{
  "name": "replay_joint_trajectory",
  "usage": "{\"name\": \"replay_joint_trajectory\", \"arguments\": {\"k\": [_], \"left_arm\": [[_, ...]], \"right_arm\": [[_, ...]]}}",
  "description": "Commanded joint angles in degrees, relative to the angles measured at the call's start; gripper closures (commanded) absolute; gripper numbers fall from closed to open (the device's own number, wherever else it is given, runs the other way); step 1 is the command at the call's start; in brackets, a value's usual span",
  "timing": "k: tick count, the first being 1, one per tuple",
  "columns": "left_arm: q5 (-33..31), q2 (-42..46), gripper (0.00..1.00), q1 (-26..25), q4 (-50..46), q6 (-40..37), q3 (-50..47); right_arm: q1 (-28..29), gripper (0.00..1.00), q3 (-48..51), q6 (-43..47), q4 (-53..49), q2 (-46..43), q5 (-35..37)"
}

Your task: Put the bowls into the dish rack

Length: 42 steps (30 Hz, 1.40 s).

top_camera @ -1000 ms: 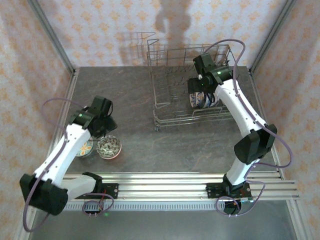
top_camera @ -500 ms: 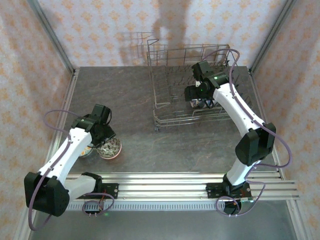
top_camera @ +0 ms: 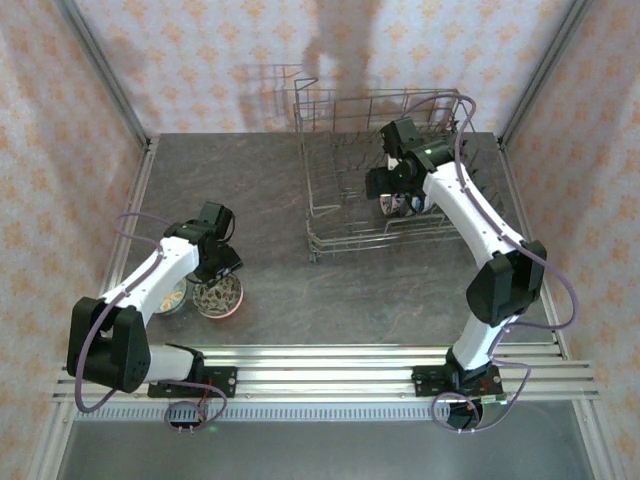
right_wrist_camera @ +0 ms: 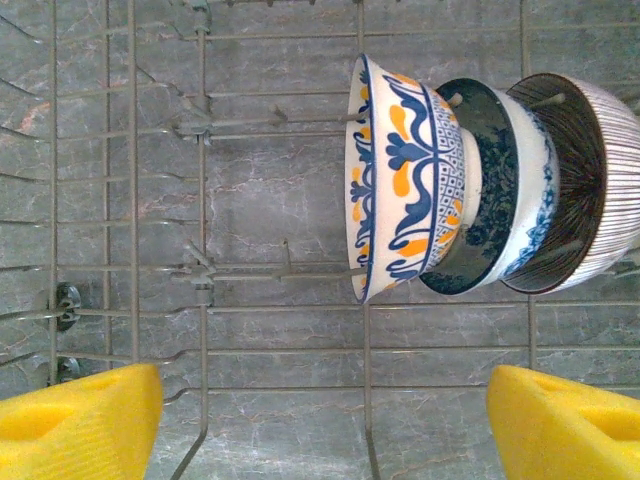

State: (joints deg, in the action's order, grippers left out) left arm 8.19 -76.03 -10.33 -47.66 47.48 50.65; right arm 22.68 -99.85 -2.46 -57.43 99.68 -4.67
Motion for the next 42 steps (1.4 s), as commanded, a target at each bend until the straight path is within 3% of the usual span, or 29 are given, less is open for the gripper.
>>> {"name": "replay_joint_trajectory", "arguments": {"k": [1, 10, 20, 30, 42], "left_arm": [[-0.1, -0.5, 0.53, 0.4, 1.4, -1.0, -0.5], [1.9, -3.0, 0.63, 0.4, 3.7, -0.9, -1.7], [2.8, -0.8, 0.85, 0.4, 3.5, -0.6, -2.0], [4.4, 0.9, 0.86, 0.1, 4.7, -0.1, -0.8], [2.3, 1.3, 0.97, -2.7, 1.4, -0.8, 5.3]], "right_arm": [[-0.2, 0.16, -1.2, -0.3, -0.9, 0.9, 0.1], [-0.3, 0.16, -2.0, -0.1, -1.1, 2.2, -0.2], [-0.3, 0.17, -2.5, -0.2, -1.2, 2.7, -0.2], [-0.2, 0.17, -2.9, -0.3, -1.4, 3.1, -0.1], [-0.3, 0.17, -3.1, -0.3, -1.6, 2.9, -0.2]]}}
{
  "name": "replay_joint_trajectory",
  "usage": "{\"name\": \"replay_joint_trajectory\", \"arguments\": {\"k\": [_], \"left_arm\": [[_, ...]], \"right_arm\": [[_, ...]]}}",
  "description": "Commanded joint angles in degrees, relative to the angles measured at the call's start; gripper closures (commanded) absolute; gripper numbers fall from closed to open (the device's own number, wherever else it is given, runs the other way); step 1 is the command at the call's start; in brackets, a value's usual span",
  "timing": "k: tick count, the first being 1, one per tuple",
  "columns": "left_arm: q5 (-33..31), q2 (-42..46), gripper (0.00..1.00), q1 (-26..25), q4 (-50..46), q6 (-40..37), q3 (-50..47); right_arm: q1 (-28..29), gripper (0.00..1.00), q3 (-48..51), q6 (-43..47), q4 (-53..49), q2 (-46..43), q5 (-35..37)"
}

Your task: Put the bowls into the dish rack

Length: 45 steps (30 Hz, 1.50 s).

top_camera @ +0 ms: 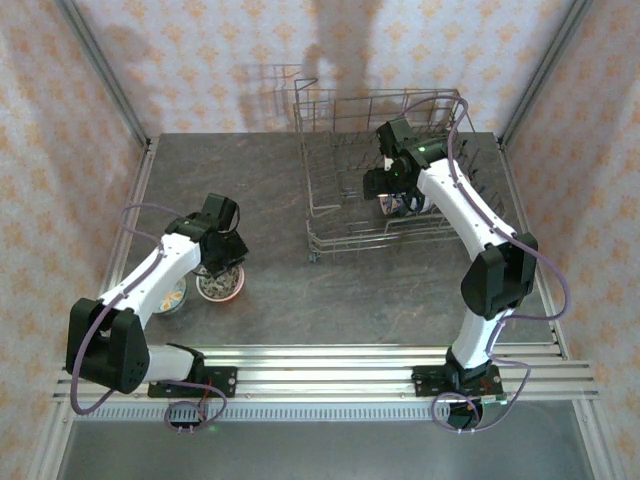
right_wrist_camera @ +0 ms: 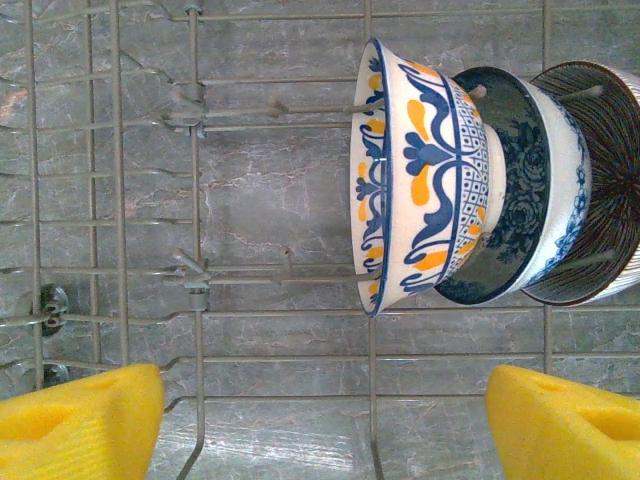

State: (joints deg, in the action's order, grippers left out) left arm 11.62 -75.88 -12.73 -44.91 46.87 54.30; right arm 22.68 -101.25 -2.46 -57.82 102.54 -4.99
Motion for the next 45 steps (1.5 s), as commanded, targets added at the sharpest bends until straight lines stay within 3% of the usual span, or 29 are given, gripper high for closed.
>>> {"name": "replay_joint_trajectory", "arguments": {"k": [1, 9, 15, 24, 33, 45], "left_arm": [[-1.3, 1.8, 0.97, -0.4, -1.6, -0.1, 1.9], [-3.1, 6.2, 1.0, -1.2, -3.4, 2.3, 5.9], [-5.5, 10.9, 1.0, -1.6, -1.8, 9.7, 9.5], [-11.4, 11.6, 1.0, -5.8, 8.5, 24.0, 15.3], [-16.9, 6.0, 1.0, -10.2, 11.7, 29.5, 23.6], [-15.2, 1.2, 1.0, -12.0, 13.2, 31.3, 28.1]], "right_arm": [[-0.2, 0.17, -1.8, -0.2, -1.2, 0.0, 0.0], [-0.2, 0.18, -2.5, -0.5, -0.6, -0.8, -3.2], [0.5, 0.21, -4.5, -1.8, 2.6, -3.6, -10.0], [9.8, 0.25, -7.9, -1.3, 7.5, -5.5, -16.8], [21.5, 0.25, 0.0, -0.8, 19.6, -9.6, -12.3], [27.0, 0.31, 6.8, 0.5, 31.5, -7.9, -11.2]]}}
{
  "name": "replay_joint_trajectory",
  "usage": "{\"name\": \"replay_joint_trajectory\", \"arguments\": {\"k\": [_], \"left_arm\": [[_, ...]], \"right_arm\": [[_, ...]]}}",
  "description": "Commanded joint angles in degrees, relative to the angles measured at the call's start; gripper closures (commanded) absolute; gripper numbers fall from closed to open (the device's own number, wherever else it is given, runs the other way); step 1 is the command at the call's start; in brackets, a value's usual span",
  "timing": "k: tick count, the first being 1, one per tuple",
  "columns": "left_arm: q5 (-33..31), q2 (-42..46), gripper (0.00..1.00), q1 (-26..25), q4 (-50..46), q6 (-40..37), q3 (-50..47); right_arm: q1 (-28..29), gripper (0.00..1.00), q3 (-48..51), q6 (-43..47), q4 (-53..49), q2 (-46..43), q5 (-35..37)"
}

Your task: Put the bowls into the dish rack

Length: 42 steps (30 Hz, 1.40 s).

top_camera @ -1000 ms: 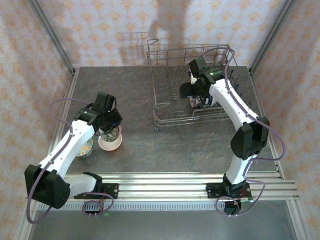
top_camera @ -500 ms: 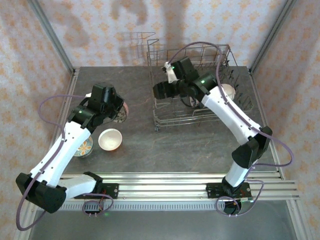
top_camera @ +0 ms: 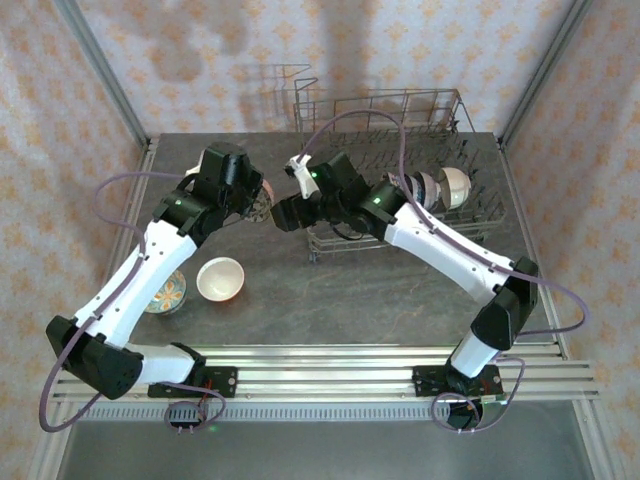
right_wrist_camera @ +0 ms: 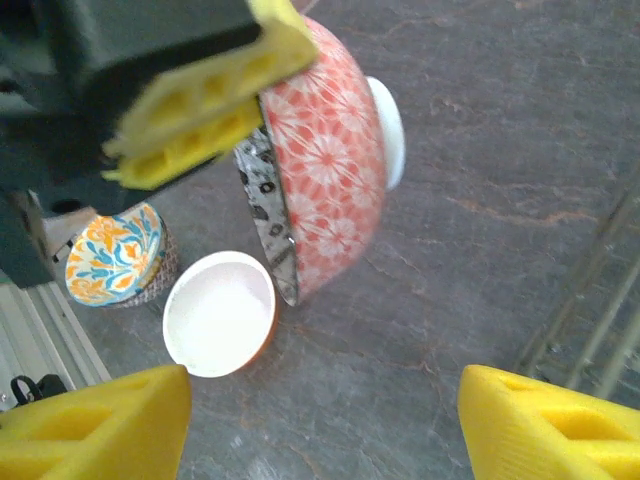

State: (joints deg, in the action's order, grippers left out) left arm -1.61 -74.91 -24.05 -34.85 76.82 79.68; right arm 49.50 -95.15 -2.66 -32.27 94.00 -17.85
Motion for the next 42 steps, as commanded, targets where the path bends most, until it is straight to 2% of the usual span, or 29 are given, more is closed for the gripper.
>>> {"name": "replay_joint_trajectory", "arguments": {"k": [1, 9, 16, 23, 27, 30, 33, 36, 42], "left_arm": [[-1.8, 0.1, 1.0, -0.7, 3.1, 1.6, 2.8], [-1.4, 0.0, 1.0, -0.8, 3.3, 2.8, 2.8], [-1.1, 0.2, 1.0, -0.8, 3.5, 3.7, 1.4], [-0.3, 0.2, 1.0, -0.8, 3.8, 2.5, 1.2], [0.3, 0.6, 1.0, -1.0, 4.4, 1.4, 0.7], [1.5, 0.8, 0.93, -1.1, 5.7, 0.3, 0.1], [1.8, 0.5, 0.77, -1.0, 5.2, -3.9, 2.4], [1.5, -0.3, 0.61, -1.0, 1.6, -8.2, 6.9], [0.0, 0.6, 0.41, -0.1, 1.0, -12.3, 10.4]], "right_arm": [[0.3, 0.32, 1.0, 0.2, 7.2, 1.3, 2.5], [0.9, 0.45, -0.6, -2.4, 10.0, 6.8, 10.8], [1.6, 0.67, 1.0, -5.6, 15.4, 8.0, 15.9], [4.2, 0.95, 2.5, -5.6, 17.3, 6.2, 29.3], [4.2, 1.0, 3.3, -7.4, 17.3, 5.1, 34.5], [4.2, 1.0, 2.4, -8.2, 15.0, 5.4, 37.2], [4.0, 1.0, 1.8, -8.4, 12.8, 5.8, 40.0], [3.0, 1.0, 1.9, -9.9, 11.1, 5.5, 38.7], [1.4, 1.0, 1.0, -10.7, 8.1, 4.0, 38.4]]}}
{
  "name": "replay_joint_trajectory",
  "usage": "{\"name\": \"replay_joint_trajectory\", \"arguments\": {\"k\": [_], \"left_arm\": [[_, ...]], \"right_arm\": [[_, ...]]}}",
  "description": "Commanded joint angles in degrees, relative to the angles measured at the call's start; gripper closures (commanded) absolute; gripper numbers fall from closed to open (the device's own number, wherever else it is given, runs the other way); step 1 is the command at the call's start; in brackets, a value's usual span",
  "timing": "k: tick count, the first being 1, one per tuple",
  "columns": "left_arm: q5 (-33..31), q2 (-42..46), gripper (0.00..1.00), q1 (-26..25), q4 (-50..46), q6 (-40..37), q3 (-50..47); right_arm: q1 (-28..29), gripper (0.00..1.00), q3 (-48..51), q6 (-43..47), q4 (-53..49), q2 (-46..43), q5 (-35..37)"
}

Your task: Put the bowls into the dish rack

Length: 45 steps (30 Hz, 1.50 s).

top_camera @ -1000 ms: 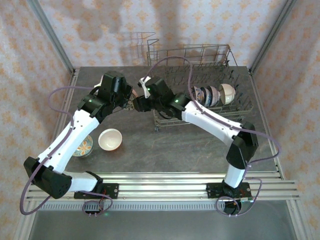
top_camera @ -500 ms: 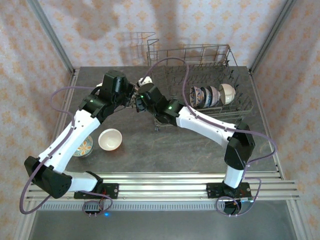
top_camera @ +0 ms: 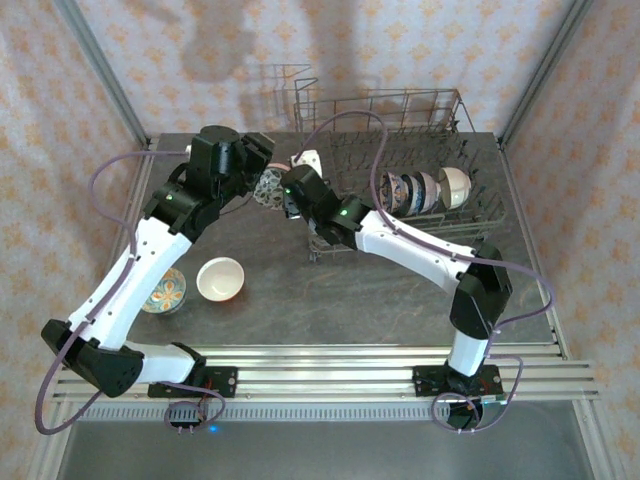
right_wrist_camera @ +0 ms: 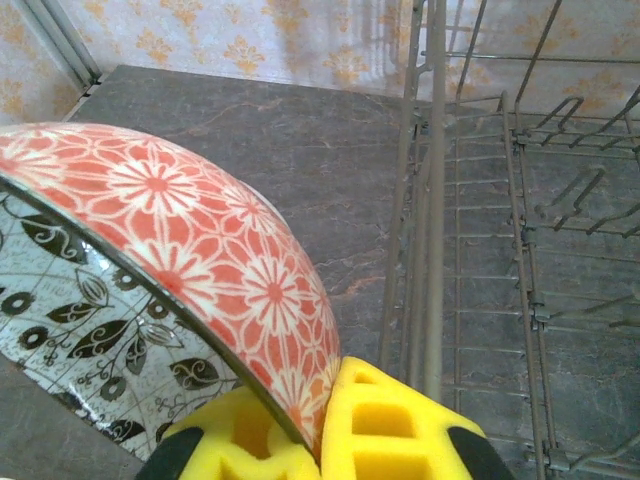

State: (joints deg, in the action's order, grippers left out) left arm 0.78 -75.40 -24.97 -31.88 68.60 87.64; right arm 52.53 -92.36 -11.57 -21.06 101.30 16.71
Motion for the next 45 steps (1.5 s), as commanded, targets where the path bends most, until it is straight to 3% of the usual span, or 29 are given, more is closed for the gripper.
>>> {"name": "replay_joint_trajectory", "arguments": {"k": [1, 9, 16, 21, 25, 29, 36, 45], "left_arm": [[-2.5, 1.2, 0.39, 1.2, -2.8, -5.2, 3.5], [4.1, 3.1, 0.35, 10.0, -5.6, -16.0, 4.0], [6.7, 0.7, 0.35, 14.8, -5.4, -26.4, 1.2], [13.3, -3.5, 0.36, 17.1, 0.2, -29.9, -3.0], [19.5, -9.4, 0.38, 17.1, 1.9, -33.8, -3.8], [21.7, -13.0, 0.42, 17.1, 2.2, -36.3, -6.1], [24.5, -16.8, 0.46, 15.7, 4.4, -41.2, -12.2], [23.7, -23.9, 0.48, 9.9, 3.0, -44.2, -10.0]], "right_arm": [[-2.2, 1.0, -2.2, -2.0, -4.0, -3.4, 3.7], [-9.4, 1.0, -8.9, -5.3, -14.4, -3.0, 4.3], [-12.9, 1.0, -19.3, -5.4, -27.3, 0.2, 15.3], [-13.8, 1.0, -23.3, -7.7, -33.3, 2.0, 20.9], [-14.1, 1.0, -25.0, -10.5, -37.8, 3.0, 23.9], [-14.4, 1.0, -29.8, -13.0, -45.6, 6.7, 26.5], [-14.7, 1.0, -36.5, -17.4, -56.3, 13.3, 27.3], [-14.6, 1.0, -46.3, -30.9, -73.8, 21.6, 32.9]]}}
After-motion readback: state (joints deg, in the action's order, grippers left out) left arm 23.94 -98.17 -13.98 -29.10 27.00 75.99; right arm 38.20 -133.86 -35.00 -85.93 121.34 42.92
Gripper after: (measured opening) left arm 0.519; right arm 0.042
